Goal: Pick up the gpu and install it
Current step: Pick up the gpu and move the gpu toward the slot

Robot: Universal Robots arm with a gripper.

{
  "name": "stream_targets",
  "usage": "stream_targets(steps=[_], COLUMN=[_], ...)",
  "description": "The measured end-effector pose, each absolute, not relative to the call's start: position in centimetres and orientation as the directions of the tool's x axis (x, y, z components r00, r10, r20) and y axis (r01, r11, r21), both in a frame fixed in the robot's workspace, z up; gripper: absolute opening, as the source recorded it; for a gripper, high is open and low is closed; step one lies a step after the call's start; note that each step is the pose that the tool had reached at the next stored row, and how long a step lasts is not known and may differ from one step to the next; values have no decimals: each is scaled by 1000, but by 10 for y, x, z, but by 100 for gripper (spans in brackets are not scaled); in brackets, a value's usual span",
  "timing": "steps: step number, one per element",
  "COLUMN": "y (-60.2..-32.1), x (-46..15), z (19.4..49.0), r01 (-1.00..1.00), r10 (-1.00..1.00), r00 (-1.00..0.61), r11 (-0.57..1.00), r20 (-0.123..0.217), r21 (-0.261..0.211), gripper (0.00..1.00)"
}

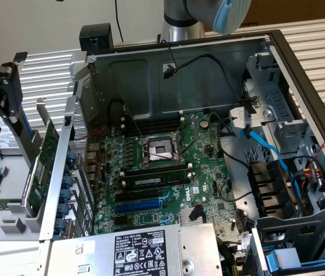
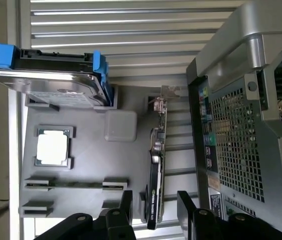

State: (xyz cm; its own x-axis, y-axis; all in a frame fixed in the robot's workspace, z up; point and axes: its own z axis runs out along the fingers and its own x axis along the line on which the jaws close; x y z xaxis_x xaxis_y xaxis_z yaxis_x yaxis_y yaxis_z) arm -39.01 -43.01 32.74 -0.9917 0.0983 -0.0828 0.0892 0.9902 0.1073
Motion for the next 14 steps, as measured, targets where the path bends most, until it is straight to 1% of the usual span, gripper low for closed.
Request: stream_targets(steps=[14], y=[-433], x=[-388], z=[305], r01=[142], r10=[153], r00=[-984], r11=[983], r20=[-89], r21=[120], gripper=[48])
